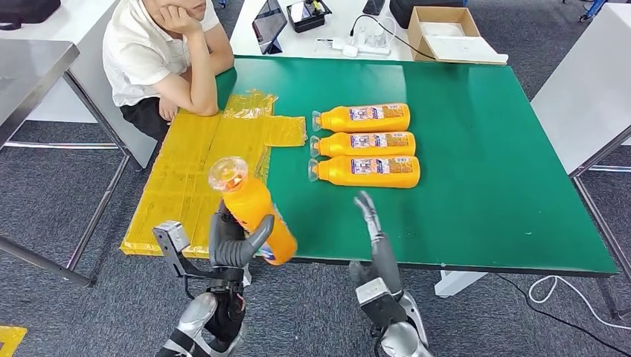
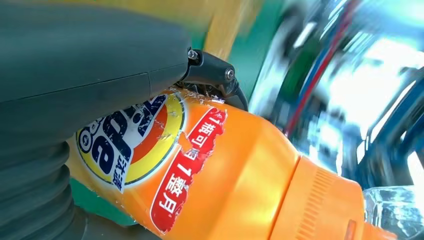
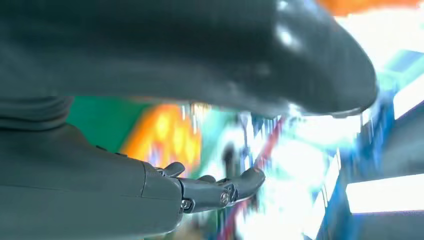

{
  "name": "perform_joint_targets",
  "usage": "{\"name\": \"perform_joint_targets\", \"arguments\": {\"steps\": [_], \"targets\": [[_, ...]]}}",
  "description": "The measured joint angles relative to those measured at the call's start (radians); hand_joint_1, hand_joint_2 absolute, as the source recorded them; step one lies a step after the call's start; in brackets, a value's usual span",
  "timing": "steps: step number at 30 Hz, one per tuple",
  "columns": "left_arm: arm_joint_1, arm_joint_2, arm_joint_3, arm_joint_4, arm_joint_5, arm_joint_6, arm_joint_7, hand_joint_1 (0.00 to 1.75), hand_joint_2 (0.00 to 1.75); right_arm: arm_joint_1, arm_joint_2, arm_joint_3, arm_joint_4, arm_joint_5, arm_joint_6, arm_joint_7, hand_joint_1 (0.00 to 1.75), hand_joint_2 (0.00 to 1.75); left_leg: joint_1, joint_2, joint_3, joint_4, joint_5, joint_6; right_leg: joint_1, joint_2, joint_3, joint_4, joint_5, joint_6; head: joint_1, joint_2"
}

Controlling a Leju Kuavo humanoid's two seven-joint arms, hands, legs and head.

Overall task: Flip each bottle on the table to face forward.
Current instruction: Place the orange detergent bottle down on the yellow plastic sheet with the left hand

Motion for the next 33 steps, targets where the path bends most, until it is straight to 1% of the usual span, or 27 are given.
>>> {"name": "perform_joint_targets", "arguments": {"steps": [2,4,6,9,11,13,15,19,24,25,28,29,33], "targets": [[-0.014,0.017,0.024,-0.001,-0.196,0.177,-0.03,1.75,1.75,0.033,0.002,-0.004,-0.074,0.035,-0.111,-0.002,0.0,0.0,0.0,0.0,0.0,0.0,0.0,0.0,0.0,0.0,0.0,0.0,0.0,0.0,0.0,0.0],[-0.036,0.033,0.053,0.002,-0.354,0.299,-0.041,1.75,1.75,0.051,0.004,-0.002,-0.134,0.045,-0.163,-0.003,0.0,0.0,0.0,0.0,0.0,0.0,0.0,0.0,0.0,0.0,0.0,0.0,0.0,0.0,0.0,0.0],[-0.062,0.043,0.087,0.013,-0.5,0.372,-0.036,1.75,1.75,0.056,0.008,0.004,-0.167,0.039,-0.172,-0.003,0.0,0.0,0.0,0.0,0.0,0.0,0.0,0.0,0.0,0.0,0.0,0.0,0.0,0.0,0.0,0.0],[-0.095,0.049,0.14,0.038,-0.69,0.411,-0.019,1.75,1.75,0.058,0.019,0.016,-0.188,0.027,-0.189,-0.003,0.0,0.0,0.0,0.0,0.0,0.0,0.001,0.0,0.0,0.0,0.0,0.0,0.0,0.0,0.0,0.0],[-0.118,0.046,0.189,0.063,-0.893,0.416,0.002,1.75,1.75,0.054,0.022,0.028,-0.191,0.021,-0.224,-0.003,0.0,0.0,0.0,0.0,0.0,0.0,0.001,0.0,0.0,0.0,0.0,0.0,0.0,0.0,0.0,0.0],[-0.156,0.041,0.252,0.112,-1.138,0.417,0.035,1.75,1.75,0.044,0.025,0.042,-0.187,0.011,-0.246,-0.003,0.0,0.0,0.0,0.0,0.0,0.0,0.001,0.0,0.0,0.0,0.0,0.0,0.0,0.0,0.0,0.0],[-0.202,0.041,0.296,0.177,-1.282,0.417,0.076,1.75,1.75,0.035,0.03,0.055,-0.181,-0.006,-0.246,-0.003,0.0,0.0,0.0,0.0,0.0,0.0,0.001,0.0,0.0,0.0,0.0,0.0,0.001,0.0,0.0,0.0],[-0.305,0.048,0.315,0.355,-1.327,0.417,0.158,1.75,1.75,0.016,0.035,0.086,-0.161,-0.033,-0.231,-0.003,0.0,0.0,0.0,-0.001,0.0,0.0,0.002,0.0,0.0,0.0,0.0,0.001,0.001,0.0,0.0,0.0],[-0.373,0.056,0.32,0.491,-1.343,0.406,0.195,1.75,1.75,0.008,0.039,0.105,-0.145,-0.039,-0.223,-0.003,0.0,0.0,0.0,0.0,0.0,0.0,0.001,0.0,0.0,0.0,0.0,0.001,0.001,0.0,0.0,0.0],[-0.387,0.058,0.318,0.516,-1.352,0.381,0.217,1.75,1.75,0.007,0.039,0.107,-0.143,-0.04,-0.218,-0.003,0.0,0.0,0.0,0.0,-0.001,0.0,0.001,0.0,0.0,0.0,0.0,0.001,0.0,0.0,0.0,0.0],[-0.447,0.076,0.3,0.621,-1.383,0.255,0.315,1.75,1.75,0.005,0.04,0.108,-0.135,-0.045,-0.194,-0.003,0.0,0.0,0.0,0.0,-0.001,0.0,0.001,0.0,0.0,0.0,-0.001,0.001,0.0,0.0,0.0,0.0],[-0.466,0.084,0.293,0.657,-1.385,0.219,0.334,1.75,1.75,0.005,0.041,0.108,-0.132,-0.045,-0.188,-0.003,0.0,0.0,0.0,0.0,-0.001,0.0,0.001,0.0,0.0,0.0,-0.001,0.001,0.0,0.0,0.0,0.0],[-0.525,0.108,0.278,0.773,-1.366,0.106,0.359,1.75,1.75,0.005,0.045,0.107,-0.12,-0.036,-0.175,-0.003,0.0,0.0,0.0,0.001,-0.001,0.0,0.001,0.0,0.0,0.0,-0.001,0.001,0.001,0.0,0.0,0.0]]}}
